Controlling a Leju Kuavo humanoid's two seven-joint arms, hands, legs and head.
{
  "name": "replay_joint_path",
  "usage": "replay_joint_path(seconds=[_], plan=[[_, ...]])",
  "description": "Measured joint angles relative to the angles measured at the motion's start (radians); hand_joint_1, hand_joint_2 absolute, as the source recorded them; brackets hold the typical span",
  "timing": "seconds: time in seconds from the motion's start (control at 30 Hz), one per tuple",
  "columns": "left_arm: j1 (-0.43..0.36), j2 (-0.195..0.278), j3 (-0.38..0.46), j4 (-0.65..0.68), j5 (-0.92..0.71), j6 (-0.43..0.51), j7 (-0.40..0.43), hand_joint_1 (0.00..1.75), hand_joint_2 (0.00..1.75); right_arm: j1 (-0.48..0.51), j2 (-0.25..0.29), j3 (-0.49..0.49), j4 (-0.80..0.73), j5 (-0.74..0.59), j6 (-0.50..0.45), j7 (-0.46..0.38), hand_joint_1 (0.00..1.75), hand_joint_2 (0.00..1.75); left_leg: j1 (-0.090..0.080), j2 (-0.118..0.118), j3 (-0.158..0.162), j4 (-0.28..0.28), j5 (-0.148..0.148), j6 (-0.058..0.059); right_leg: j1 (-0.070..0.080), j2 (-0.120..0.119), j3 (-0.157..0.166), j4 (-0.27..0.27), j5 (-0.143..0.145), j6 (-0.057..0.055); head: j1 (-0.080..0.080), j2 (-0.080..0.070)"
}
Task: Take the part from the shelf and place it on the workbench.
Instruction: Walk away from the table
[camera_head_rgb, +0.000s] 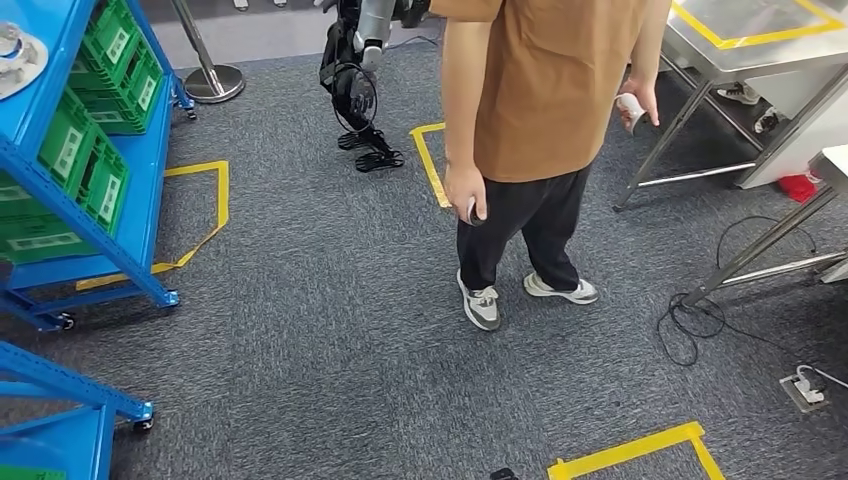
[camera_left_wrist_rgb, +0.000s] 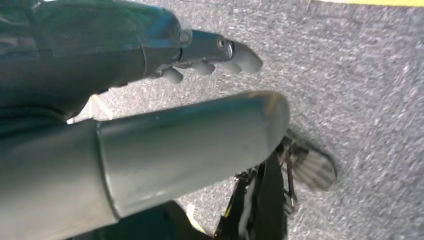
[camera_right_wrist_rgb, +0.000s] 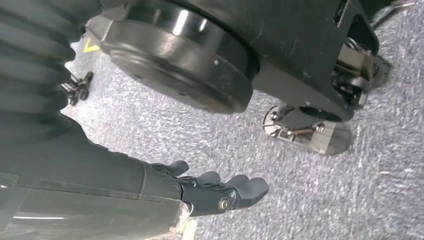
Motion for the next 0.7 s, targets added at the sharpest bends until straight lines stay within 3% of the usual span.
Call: replay_joint_path(seconds=[0.07,0.13,0.2,0.23,0.3,0.37,0.4,0.43,0.53,0.63,0.7], plan=[[0.000,-0.001,0.000,0.001,0.002,0.001,0.000,0.00,0.00,-0.003,-0.002,0.000,0.000,-0.001,-0.003,0.000,0.00,0.00,-0.001,0.007,0.024,-0.036,-0.003,0.015,-0.001,0.001,-0.011,0.029,-0.016,0.016,-0.005,0.000],[0.000,0.001,0.000,0.001,0.002,0.002,0.000,0.00,0.00,-0.003,-0.002,0.000,0.000,-0.001,-0.004,0.000,0.00,0.00,-0.005,0.007,0.022,-0.029,-0.004,0.043,-0.002,0.004,-0.013,0.037,-0.020,0.021,0.000,0.000],[-0.001,0.000,-0.001,0.001,0.004,0.000,0.000,0.00,0.00,-0.002,-0.001,0.000,0.000,-0.001,-0.005,0.000,0.00,0.00,-0.008,0.006,0.020,-0.030,0.000,0.056,-0.008,0.010,-0.021,0.057,-0.040,0.026,0.008,0.000],[-0.001,0.000,-0.001,0.001,0.005,-0.003,0.000,0.00,0.00,-0.001,-0.001,0.000,0.000,-0.001,-0.005,0.000,0.00,0.00,-0.010,0.004,0.017,-0.031,0.003,0.061,-0.010,0.013,-0.036,0.091,-0.066,0.029,0.011,0.000],[-0.001,0.001,-0.001,0.001,0.009,-0.014,-0.001,0.00,0.00,0.001,0.000,0.000,0.000,-0.001,-0.006,0.000,0.00,0.00,-0.016,0.001,0.010,-0.032,0.007,0.069,-0.011,0.019,-0.088,0.214,-0.139,0.029,0.023,0.000],[-0.001,0.001,0.000,0.002,0.015,-0.026,-0.003,0.00,0.00,0.005,0.000,0.000,0.000,0.000,-0.007,0.000,0.00,0.00,-0.024,-0.005,0.004,-0.032,0.010,0.074,-0.008,0.021,-0.131,0.318,-0.177,0.020,0.030,0.000],[-0.001,0.001,0.000,0.002,0.017,-0.030,-0.003,0.00,0.00,0.007,0.000,0.000,0.000,0.000,-0.007,0.000,0.00,0.00,-0.028,-0.008,0.003,-0.032,0.011,0.076,-0.003,0.023,-0.131,0.324,-0.167,0.012,0.031,0.000],[-0.001,0.001,0.000,0.002,0.018,-0.033,-0.004,0.00,0.00,0.008,0.000,0.000,0.000,0.000,-0.007,0.000,0.00,0.00,-0.030,-0.012,0.003,-0.032,0.012,0.077,0.003,0.025,-0.115,0.291,-0.138,0.002,0.032,0.000],[-0.002,-0.001,0.000,0.002,0.020,-0.034,-0.005,0.00,0.00,0.006,-0.003,0.000,0.000,0.000,-0.008,0.000,0.00,0.00,-0.030,-0.022,0.007,-0.035,0.018,0.078,0.028,0.031,-0.029,0.102,-0.039,-0.030,0.029,0.000],[-0.001,-0.006,0.000,0.002,0.024,-0.039,-0.007,0.00,0.00,0.003,-0.008,0.000,0.000,0.000,-0.008,0.000,0.00,0.00,-0.024,-0.028,0.002,-0.043,0.032,0.063,0.038,0.031,-0.010,0.038,-0.023,-0.048,0.032,0.000],[0.000,-0.006,0.000,0.002,0.028,-0.047,-0.010,0.00,0.00,0.002,-0.007,0.000,0.000,0.000,-0.009,-0.001,0.00,0.00,-0.022,-0.027,-0.004,-0.038,0.028,0.056,0.034,0.028,0.000,0.006,-0.005,-0.048,0.035,0.000]])
